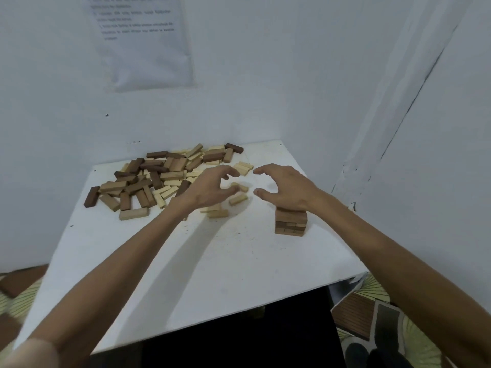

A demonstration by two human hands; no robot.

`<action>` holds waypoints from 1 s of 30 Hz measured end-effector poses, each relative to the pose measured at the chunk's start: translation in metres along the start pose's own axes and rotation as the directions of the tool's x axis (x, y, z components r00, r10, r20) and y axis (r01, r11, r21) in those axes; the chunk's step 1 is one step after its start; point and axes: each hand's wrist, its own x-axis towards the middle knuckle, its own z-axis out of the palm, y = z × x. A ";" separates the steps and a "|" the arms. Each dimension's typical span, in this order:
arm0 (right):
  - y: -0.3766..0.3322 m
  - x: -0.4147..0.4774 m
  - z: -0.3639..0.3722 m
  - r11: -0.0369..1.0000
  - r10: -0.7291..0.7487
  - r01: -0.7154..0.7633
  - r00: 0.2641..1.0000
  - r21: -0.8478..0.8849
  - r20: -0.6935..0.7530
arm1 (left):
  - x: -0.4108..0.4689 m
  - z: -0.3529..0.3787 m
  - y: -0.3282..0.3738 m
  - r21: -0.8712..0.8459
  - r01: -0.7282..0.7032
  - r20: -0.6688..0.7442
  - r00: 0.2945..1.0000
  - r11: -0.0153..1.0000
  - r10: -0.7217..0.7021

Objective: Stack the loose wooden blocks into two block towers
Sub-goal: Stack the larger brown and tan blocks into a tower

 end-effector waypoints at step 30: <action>0.060 0.230 0.063 0.973 0.140 -0.118 0.985 -0.200 0.103 | 0.131 -0.035 -0.100 0.301 0.132 0.053 0.987 0.945 -0.154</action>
